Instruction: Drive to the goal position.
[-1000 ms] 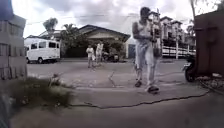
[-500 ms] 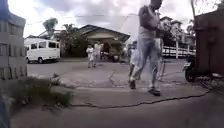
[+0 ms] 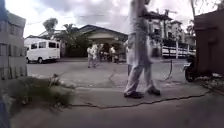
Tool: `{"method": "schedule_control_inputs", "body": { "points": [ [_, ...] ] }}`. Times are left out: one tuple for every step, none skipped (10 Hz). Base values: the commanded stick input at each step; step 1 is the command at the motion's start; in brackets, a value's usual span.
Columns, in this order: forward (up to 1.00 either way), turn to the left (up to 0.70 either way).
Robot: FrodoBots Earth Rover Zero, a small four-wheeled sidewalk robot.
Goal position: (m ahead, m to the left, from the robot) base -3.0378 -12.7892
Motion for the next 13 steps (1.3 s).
{"method": "schedule_control_inputs", "body": {
  "points": [
    [-0.12, 0.00],
    [-0.12, 0.00],
    [-0.12, 0.00],
    [-0.12, 0.00],
    [-0.12, 0.00],
    [-0.12, 0.00],
    [-0.12, 0.00],
    [-0.12, 0.00],
    [-0.12, 0.00],
    [-0.12, 0.00],
    [-0.12, 0.00],
    [-0.12, 0.00],
    [-0.12, 0.00]
  ]
}}
